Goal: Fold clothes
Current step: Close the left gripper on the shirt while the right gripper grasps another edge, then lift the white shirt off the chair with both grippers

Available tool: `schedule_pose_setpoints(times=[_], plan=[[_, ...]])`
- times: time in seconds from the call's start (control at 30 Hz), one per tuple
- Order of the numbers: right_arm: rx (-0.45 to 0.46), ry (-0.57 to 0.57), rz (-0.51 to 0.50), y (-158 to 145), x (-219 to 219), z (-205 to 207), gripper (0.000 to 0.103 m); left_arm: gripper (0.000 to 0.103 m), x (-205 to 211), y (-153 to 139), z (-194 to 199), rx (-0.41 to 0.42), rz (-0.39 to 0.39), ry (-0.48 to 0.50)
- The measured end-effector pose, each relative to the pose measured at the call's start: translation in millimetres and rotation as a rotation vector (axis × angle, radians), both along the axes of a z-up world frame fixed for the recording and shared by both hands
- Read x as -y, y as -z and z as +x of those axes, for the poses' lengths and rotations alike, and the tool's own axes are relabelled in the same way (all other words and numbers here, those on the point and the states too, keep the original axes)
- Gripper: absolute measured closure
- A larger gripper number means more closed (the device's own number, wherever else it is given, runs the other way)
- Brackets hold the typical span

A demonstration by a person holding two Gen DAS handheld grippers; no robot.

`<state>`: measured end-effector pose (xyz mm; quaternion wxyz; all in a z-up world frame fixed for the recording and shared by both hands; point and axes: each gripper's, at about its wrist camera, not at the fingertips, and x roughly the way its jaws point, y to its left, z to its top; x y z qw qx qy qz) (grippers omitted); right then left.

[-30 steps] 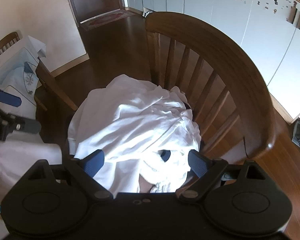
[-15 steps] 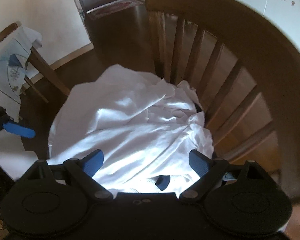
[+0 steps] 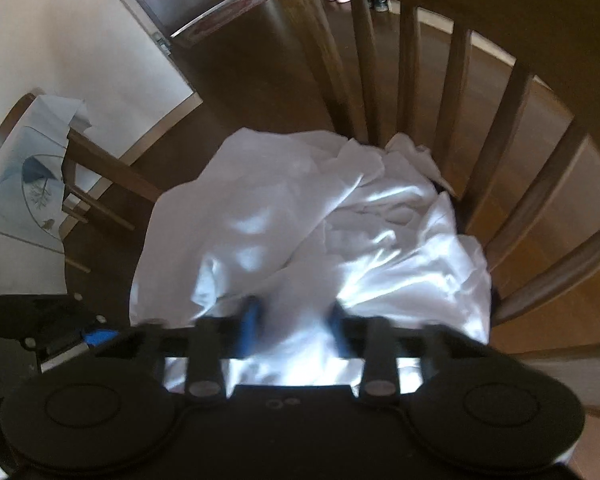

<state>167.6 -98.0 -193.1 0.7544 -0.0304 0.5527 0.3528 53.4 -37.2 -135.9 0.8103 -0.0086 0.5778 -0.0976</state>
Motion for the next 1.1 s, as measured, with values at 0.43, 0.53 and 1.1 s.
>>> schedule_pose_setpoints(times=[0.43,0.53,1.1], plan=[[0.078,-0.145,0.305,-110.9,-7.6,-60.8,0.0,0.091,-34.0,-85.7,-53.5,0.17,-0.024,-0.111],[0.067,-0.191,0.335,-122.3,-15.3,-73.4,0.0,0.09,-41.6,-97.6,-67.1,0.198,0.009,-0.125],[-0.077,-0.332,0.407,-132.5,-28.4,-100.6,0.0,0.088,-31.8,-86.4,-79.6,0.342,0.066,-0.088]])
